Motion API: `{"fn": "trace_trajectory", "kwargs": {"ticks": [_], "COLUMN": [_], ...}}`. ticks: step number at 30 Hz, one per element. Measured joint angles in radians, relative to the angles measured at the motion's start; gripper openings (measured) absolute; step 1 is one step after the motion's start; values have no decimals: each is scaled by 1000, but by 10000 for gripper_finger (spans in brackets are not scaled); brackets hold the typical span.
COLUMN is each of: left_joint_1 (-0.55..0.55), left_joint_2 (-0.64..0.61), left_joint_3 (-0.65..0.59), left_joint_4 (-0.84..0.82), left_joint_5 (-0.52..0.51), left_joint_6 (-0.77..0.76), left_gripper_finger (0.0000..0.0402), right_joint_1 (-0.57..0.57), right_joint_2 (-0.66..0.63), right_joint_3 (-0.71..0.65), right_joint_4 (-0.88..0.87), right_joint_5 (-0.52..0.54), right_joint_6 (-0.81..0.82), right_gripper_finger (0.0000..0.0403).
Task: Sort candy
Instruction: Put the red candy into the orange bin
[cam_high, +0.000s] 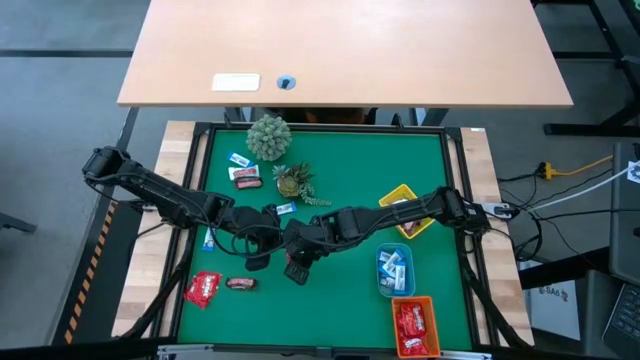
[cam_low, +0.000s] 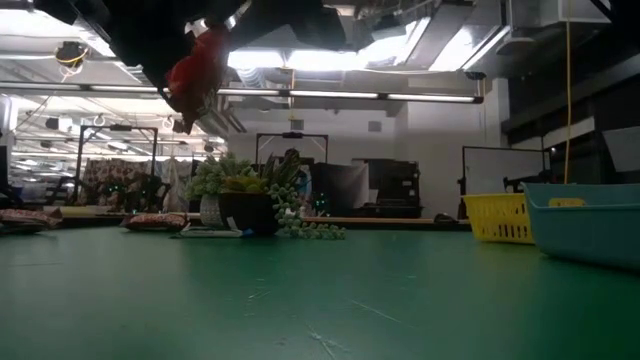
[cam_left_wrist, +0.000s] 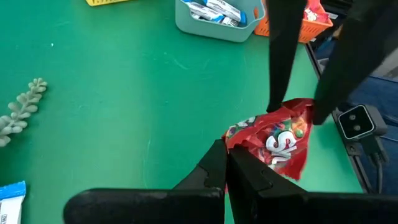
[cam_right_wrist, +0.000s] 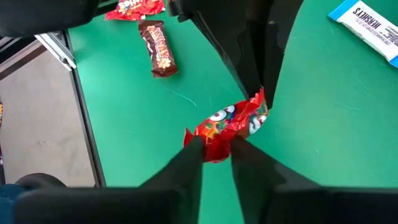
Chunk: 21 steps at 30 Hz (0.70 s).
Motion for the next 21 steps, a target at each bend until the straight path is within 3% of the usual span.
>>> {"fn": "trace_trajectory", "kwargs": {"ticks": [7, 17, 21], "left_joint_1": [0, 0, 0], "left_joint_2": [0, 0, 0], "left_joint_3": [0, 0, 0], "left_joint_4": [0, 0, 1], "left_joint_5": [0, 0, 4], "left_joint_6": [0, -2, -1], "left_gripper_finger": [0, 0, 18], "right_joint_1": [0, 0, 8], "right_joint_2": [0, 0, 0], "right_joint_3": [0, 0, 0], "right_joint_4": [-7, -9, -9], "right_joint_5": [3, 2, -19], "right_joint_6": [-5, -40, -58], "right_gripper_finger": [6, 3, 2]}}
